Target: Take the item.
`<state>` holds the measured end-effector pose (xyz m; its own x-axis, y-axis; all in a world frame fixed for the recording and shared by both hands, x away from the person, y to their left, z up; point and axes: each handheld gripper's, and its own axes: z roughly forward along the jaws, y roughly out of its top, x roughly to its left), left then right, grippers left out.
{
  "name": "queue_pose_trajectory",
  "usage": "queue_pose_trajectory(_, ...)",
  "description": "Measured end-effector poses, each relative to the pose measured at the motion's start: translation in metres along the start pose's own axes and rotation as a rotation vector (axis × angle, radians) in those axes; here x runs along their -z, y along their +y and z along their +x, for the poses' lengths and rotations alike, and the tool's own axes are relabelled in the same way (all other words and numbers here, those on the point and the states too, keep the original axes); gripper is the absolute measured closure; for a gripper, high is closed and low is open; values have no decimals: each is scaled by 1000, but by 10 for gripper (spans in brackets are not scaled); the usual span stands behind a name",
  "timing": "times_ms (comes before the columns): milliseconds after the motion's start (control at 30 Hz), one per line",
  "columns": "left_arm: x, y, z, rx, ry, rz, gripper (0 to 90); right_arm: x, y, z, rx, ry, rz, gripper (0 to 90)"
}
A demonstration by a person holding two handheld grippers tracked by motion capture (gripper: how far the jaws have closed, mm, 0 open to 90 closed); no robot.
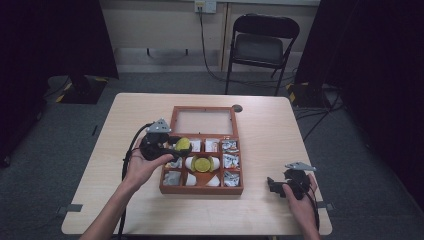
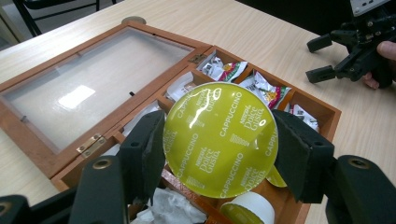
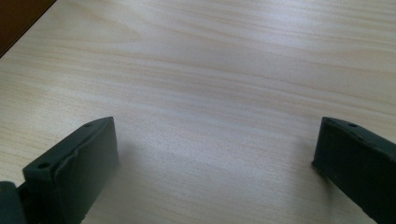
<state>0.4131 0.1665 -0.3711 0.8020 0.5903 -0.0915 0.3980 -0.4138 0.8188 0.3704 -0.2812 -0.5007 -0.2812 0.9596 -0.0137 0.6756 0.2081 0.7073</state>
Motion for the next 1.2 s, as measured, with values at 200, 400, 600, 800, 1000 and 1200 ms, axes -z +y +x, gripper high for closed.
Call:
queue_pose_trajectory(200,8,-1,8,17,17,-13,383,0,0,0,0,0,0,0)
queue_pose_trajectory(400,14,-3,13,23,33,-19,382,0,0,0,0,0,0,0)
queue_pose_trajectory(600,22,-6,21,54,49,-34,383,0,0,0,0,0,0,0)
queue_pose_trajectory(800,22,-11,26,65,58,-19,383,0,0,0,0,0,0,0)
queue_pose_trajectory(1000,27,-14,34,82,75,-30,383,0,0,0,0,0,0,0)
queue_pose_trajectory(1200,33,-17,41,100,94,-44,383,0,0,0,0,0,0,0)
